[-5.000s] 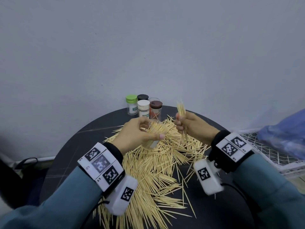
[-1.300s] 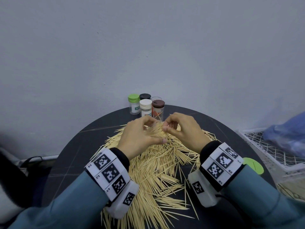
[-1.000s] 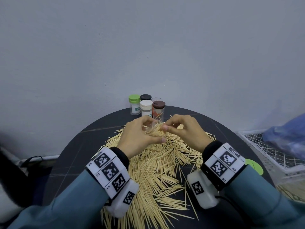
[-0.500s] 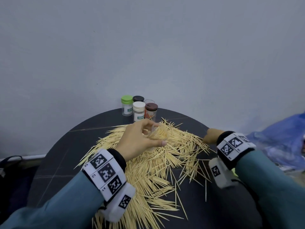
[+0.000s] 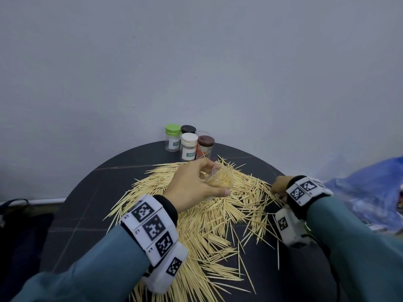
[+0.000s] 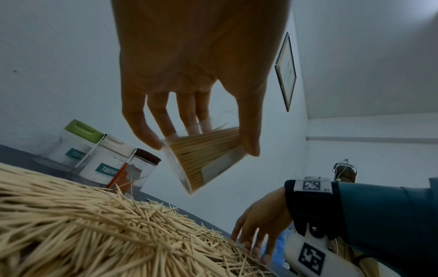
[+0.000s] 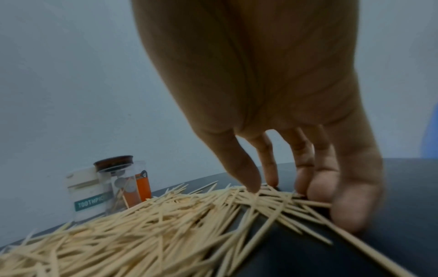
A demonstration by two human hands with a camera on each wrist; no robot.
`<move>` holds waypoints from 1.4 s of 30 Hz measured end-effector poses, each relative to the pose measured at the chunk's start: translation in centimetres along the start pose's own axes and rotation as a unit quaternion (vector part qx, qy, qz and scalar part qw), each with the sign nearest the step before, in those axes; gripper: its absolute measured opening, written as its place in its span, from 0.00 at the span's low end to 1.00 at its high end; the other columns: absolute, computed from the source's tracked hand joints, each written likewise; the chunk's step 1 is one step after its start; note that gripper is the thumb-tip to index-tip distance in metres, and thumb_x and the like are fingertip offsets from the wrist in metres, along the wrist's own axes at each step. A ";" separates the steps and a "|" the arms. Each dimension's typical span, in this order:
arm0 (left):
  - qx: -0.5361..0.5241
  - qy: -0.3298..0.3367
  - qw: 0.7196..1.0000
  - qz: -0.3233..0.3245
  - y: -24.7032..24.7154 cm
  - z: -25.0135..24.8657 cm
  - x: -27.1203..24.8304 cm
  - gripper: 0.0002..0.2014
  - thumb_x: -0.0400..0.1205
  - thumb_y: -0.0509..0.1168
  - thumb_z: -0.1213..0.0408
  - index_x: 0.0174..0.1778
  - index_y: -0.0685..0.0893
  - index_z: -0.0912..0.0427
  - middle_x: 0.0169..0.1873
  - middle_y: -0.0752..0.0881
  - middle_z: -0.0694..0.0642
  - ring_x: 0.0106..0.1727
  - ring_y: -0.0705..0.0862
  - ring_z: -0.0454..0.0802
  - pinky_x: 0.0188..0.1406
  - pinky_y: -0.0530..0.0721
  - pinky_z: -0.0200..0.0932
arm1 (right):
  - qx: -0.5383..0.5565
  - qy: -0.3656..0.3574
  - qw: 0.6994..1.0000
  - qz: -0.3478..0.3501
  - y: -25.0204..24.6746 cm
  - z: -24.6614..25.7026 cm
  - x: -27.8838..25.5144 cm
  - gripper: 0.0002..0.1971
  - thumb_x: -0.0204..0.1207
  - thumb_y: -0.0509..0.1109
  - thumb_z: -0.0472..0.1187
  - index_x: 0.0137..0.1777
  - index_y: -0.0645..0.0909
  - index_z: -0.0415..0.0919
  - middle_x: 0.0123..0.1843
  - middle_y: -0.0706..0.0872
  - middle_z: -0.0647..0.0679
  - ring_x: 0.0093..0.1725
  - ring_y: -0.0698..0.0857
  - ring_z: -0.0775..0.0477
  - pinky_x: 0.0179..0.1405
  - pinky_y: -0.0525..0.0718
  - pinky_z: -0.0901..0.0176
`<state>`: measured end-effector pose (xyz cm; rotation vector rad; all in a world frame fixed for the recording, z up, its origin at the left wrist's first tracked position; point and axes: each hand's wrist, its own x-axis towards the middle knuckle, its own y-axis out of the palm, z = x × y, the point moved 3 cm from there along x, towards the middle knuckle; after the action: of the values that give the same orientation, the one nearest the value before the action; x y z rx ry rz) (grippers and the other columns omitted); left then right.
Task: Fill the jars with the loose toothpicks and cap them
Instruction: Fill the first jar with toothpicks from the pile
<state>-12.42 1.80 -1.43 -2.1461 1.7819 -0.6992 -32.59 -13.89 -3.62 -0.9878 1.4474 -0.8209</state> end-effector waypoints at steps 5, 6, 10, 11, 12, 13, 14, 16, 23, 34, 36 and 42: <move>0.000 0.000 1.000 -0.003 -0.2 0.1 0.0 0.29 0.63 0.81 0.52 0.60 0.83 0.49 0.53 0.84 0.42 0.55 0.81 0.41 0.43 0.74 0.29 | 0.057 -0.033 0.998 0.020 0.2 1.1 0.5 0.15 0.78 0.68 0.43 0.32 0.72 0.39 0.30 0.75 0.47 0.28 0.74 0.51 0.30 0.75 0.61; 0.000 0.000 1.000 -0.005 -0.2 0.1 0.0 0.29 0.63 0.81 0.52 0.60 0.83 0.49 0.54 0.84 0.42 0.55 0.81 0.41 0.43 0.75 0.29 | 0.063 -0.039 0.997 0.019 0.2 1.5 0.3 0.14 0.77 0.70 0.44 0.33 0.73 0.39 0.31 0.76 0.46 0.29 0.75 0.50 0.31 0.76 0.60; -0.002 -0.001 1.000 -0.002 -0.2 0.2 0.1 0.29 0.63 0.82 0.52 0.60 0.83 0.49 0.54 0.84 0.42 0.55 0.81 0.41 0.43 0.75 0.30 | 0.036 -0.069 0.997 0.017 0.7 3.3 -0.6 0.07 0.79 0.66 0.41 0.46 0.77 0.36 0.34 0.76 0.47 0.31 0.76 0.52 0.31 0.75 0.64; -0.002 -0.001 1.000 -0.001 -0.2 0.2 0.1 0.29 0.63 0.82 0.52 0.60 0.83 0.49 0.54 0.84 0.42 0.55 0.81 0.41 0.42 0.75 0.29 | 0.030 -0.082 0.996 0.013 0.8 3.8 -0.9 0.08 0.80 0.65 0.40 0.51 0.78 0.34 0.35 0.77 0.47 0.32 0.76 0.52 0.29 0.74 0.66; -0.002 -0.001 1.000 0.000 -0.2 0.2 0.1 0.29 0.63 0.82 0.52 0.60 0.83 0.49 0.54 0.84 0.42 0.55 0.81 0.41 0.42 0.75 0.29 | 0.026 -0.090 0.996 0.013 1.0 4.1 -1.1 0.12 0.80 0.65 0.39 0.57 0.78 0.30 0.38 0.79 0.45 0.35 0.78 0.50 0.30 0.74 0.66; -0.001 -0.001 1.000 0.000 -0.2 0.2 0.1 0.29 0.63 0.82 0.52 0.60 0.83 0.49 0.53 0.84 0.42 0.55 0.81 0.40 0.42 0.75 0.29 | 0.029 -0.096 0.995 0.013 1.2 4.5 -1.1 0.14 0.80 0.65 0.38 0.61 0.78 0.29 0.44 0.82 0.43 0.40 0.80 0.48 0.32 0.75 0.65; -0.001 -0.002 1.000 0.001 -0.2 0.1 0.1 0.29 0.63 0.82 0.52 0.60 0.83 0.49 0.53 0.84 0.42 0.54 0.81 0.40 0.42 0.75 0.28 | 0.033 -0.102 0.994 0.016 1.4 4.7 -1.1 0.15 0.79 0.65 0.37 0.63 0.77 0.29 0.49 0.83 0.42 0.45 0.80 0.47 0.33 0.76 0.65; 0.000 -0.002 1.000 0.001 -0.2 0.1 0.1 0.29 0.63 0.82 0.52 0.60 0.82 0.48 0.53 0.84 0.42 0.54 0.81 0.40 0.42 0.75 0.28 | 0.043 -0.109 0.993 0.023 1.5 5.2 -1.6 0.11 0.80 0.63 0.36 0.59 0.78 0.30 0.47 0.82 0.43 0.47 0.79 0.47 0.34 0.75 0.65; 0.002 0.001 1.000 0.004 -0.1 0.0 0.0 0.28 0.63 0.82 0.53 0.59 0.83 0.49 0.52 0.84 0.42 0.54 0.81 0.40 0.42 0.75 0.28 | 0.129 -0.100 0.985 0.053 1.6 5.6 -2.4 0.18 0.83 0.58 0.41 0.66 0.76 0.28 0.63 0.83 0.36 0.60 0.84 0.41 0.59 0.81 0.55; 0.006 0.002 1.000 0.003 -0.1 0.0 -0.1 0.29 0.63 0.82 0.52 0.59 0.83 0.49 0.53 0.83 0.41 0.53 0.81 0.40 0.40 0.73 0.27 | 0.069 -0.107 0.992 0.017 1.8 6.7 -2.9 0.19 0.74 0.72 0.49 0.59 0.79 0.36 0.49 0.84 0.45 0.50 0.84 0.46 0.54 0.84 0.54; 0.010 0.003 1.000 0.003 -0.1 -0.1 -0.1 0.29 0.63 0.82 0.52 0.60 0.82 0.49 0.53 0.83 0.41 0.53 0.81 0.40 0.39 0.72 0.26 | 0.053 -0.111 0.992 0.018 2.0 7.1 -3.1 0.16 0.76 0.70 0.47 0.58 0.79 0.36 0.48 0.84 0.46 0.48 0.83 0.47 0.51 0.82 0.56; 0.011 0.005 1.000 0.004 -0.2 -0.2 0.0 0.29 0.64 0.81 0.53 0.61 0.82 0.49 0.53 0.83 0.41 0.54 0.81 0.40 0.40 0.72 0.25 | 0.105 -0.106 0.987 0.056 2.2 7.1 -3.1 0.13 0.82 0.62 0.45 0.39 0.74 0.39 0.39 0.82 0.47 0.36 0.81 0.50 0.39 0.82 0.62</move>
<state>-12.36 1.91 -1.19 -2.1242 1.7774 -0.7254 -25.77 -9.83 -5.20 -0.8005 1.1969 -0.7450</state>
